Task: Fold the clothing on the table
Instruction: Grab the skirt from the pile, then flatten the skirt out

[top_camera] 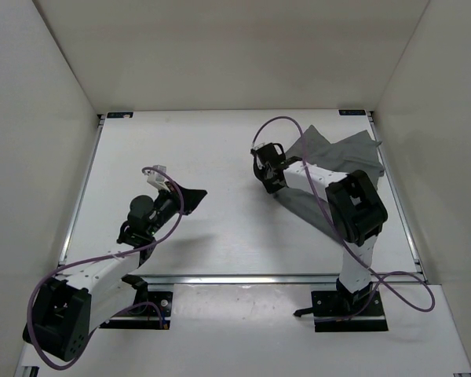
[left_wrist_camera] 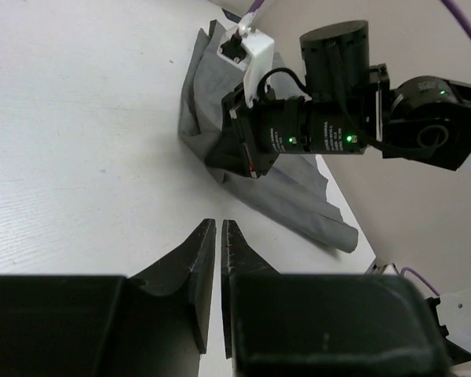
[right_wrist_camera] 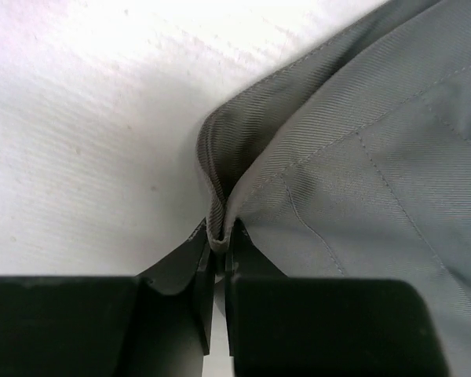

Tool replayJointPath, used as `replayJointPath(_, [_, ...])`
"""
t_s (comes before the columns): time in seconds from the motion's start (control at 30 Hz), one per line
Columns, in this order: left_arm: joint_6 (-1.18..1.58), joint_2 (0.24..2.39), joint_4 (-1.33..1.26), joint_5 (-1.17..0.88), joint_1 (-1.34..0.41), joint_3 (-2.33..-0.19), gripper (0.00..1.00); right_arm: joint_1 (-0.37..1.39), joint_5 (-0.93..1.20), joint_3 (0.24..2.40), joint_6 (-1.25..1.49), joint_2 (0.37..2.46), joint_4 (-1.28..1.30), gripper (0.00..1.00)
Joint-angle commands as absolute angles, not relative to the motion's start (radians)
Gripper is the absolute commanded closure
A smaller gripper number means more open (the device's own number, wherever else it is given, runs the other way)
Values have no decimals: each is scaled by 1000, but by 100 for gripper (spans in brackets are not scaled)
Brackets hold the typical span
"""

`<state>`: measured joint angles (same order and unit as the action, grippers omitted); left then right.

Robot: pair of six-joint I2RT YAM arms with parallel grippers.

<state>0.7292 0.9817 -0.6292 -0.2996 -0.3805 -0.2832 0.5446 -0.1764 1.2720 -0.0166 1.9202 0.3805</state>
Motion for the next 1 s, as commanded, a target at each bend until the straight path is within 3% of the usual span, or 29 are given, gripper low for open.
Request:
replayJointPath(0.0, [701, 956, -611, -270, -376, -273, 81, 561, -210, 1348, -40, 1910, 412, 100])
replayJointPath(0.33, [667, 867, -502, -206, -301, -276, 81, 595, 50, 1707, -51, 1662, 650, 99])
replayJointPath(0.53, [614, 776, -384, -143, -261, -327, 78, 508, 201, 1818, -6, 1488, 695, 100])
replayJointPath(0.63, [592, 790, -348, -146, -270, -374, 79, 430, 291, 1767, 75, 1376, 649, 100])
replayJointPath(0.8, [595, 842, -353, -166, -301, -403, 80, 143, 345, 1624, 109, 1292, 765, 100])
replayJointPath(0.97, [607, 888, -388, -186, -304, -414, 78, 83, 319, 1471, 101, 1308, 805, 100])
